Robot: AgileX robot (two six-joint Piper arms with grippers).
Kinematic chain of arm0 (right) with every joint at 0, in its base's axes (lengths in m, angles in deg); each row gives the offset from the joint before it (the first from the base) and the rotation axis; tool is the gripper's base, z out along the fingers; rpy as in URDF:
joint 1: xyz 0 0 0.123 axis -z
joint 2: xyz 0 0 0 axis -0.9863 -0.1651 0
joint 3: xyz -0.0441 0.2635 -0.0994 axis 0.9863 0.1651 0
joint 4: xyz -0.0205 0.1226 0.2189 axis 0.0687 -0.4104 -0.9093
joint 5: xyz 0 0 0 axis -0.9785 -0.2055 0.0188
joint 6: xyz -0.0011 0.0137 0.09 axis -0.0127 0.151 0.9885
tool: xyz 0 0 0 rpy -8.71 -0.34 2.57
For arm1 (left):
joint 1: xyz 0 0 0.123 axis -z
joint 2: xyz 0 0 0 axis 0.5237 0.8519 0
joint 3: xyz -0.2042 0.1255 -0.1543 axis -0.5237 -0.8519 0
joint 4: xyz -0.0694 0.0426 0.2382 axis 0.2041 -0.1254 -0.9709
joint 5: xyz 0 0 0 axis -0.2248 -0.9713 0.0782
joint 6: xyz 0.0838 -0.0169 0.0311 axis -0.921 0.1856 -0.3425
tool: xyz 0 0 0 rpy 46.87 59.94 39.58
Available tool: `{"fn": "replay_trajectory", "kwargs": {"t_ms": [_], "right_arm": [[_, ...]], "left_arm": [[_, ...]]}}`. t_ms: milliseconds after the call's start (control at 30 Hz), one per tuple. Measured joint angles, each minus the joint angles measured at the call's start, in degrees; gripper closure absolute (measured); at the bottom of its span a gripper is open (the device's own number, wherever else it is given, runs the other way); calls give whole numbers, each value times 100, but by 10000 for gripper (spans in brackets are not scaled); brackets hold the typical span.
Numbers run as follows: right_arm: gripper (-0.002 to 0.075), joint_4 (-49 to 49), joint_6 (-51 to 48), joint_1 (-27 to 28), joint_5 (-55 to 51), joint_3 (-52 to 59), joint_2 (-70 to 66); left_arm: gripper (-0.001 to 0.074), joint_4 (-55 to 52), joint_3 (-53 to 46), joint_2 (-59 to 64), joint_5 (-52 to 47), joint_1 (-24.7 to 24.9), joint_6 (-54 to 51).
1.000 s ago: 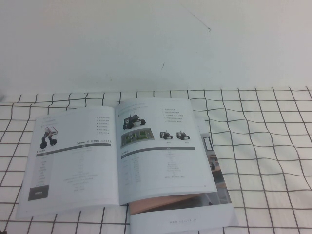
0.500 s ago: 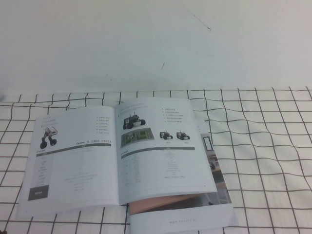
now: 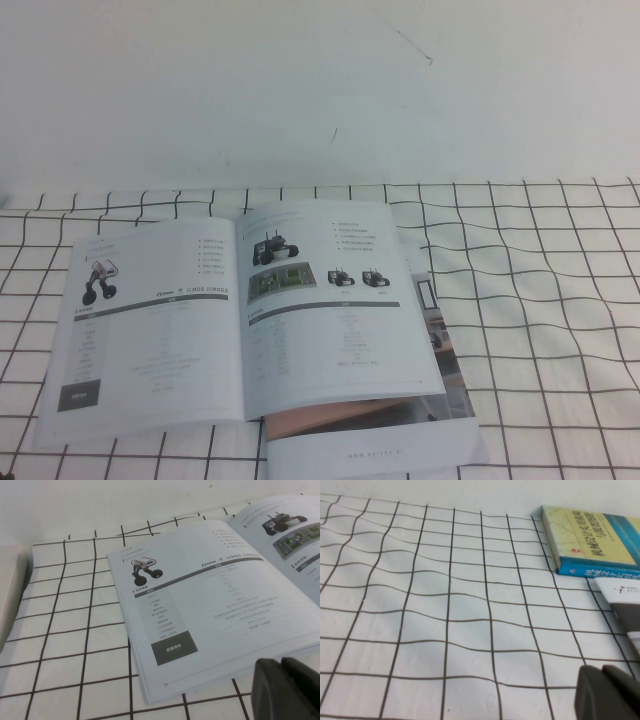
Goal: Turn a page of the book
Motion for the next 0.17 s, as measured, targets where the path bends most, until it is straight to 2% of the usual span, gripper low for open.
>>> {"fn": "replay_trajectory", "kwargs": {"t_ms": [167], "right_arm": [[728, 0, 0, 0, 0, 0, 0]], "left_arm": [[737, 0, 0, 0, 0, 0, 0]]}}
